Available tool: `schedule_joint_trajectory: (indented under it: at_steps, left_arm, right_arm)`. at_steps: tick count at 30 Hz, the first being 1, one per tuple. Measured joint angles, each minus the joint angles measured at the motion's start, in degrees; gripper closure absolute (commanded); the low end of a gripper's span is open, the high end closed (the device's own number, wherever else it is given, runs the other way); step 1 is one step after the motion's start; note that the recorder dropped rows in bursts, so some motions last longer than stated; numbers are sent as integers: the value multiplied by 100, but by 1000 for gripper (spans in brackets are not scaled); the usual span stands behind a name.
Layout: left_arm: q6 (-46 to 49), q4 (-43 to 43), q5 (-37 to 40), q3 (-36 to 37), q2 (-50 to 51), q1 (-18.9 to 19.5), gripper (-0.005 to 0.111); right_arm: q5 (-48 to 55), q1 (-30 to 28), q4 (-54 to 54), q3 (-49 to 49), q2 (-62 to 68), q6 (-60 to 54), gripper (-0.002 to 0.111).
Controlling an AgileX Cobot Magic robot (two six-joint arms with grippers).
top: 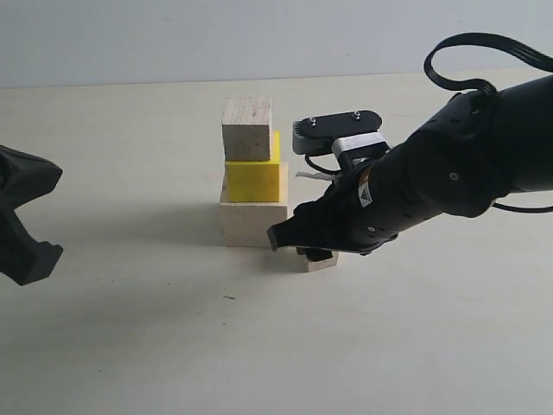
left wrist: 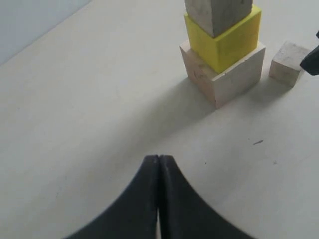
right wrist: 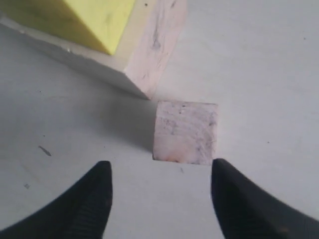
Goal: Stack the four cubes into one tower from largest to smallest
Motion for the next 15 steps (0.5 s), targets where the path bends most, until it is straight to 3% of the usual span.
schedule_joint_trajectory:
  at_steps: [15]
  left_arm:
    - [0, 0, -5, 0, 0, 0, 107]
  right_arm:
    - [-290, 0, 0, 0, 399, -73, 38]
